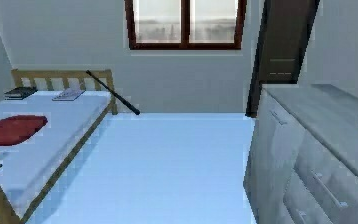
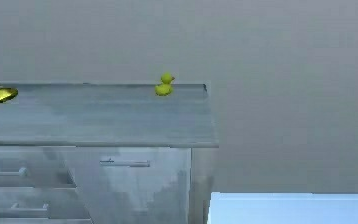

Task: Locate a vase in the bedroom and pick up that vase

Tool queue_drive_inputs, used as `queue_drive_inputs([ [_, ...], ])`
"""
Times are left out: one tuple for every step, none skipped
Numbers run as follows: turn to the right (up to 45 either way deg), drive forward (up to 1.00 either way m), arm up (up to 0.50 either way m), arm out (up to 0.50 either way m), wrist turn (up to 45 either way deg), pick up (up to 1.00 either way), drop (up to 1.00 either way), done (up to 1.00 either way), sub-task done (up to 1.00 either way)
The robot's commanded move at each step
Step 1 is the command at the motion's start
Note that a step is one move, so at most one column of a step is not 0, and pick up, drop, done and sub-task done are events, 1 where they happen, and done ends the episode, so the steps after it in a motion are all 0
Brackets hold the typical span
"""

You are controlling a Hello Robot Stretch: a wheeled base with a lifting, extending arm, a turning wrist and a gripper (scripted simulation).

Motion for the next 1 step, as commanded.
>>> queue_drive_inputs([
  [-39.0, 0.0, 0.0, 0.0, 0.0, 0.0, 0.0, 0.0, 0.0],
])
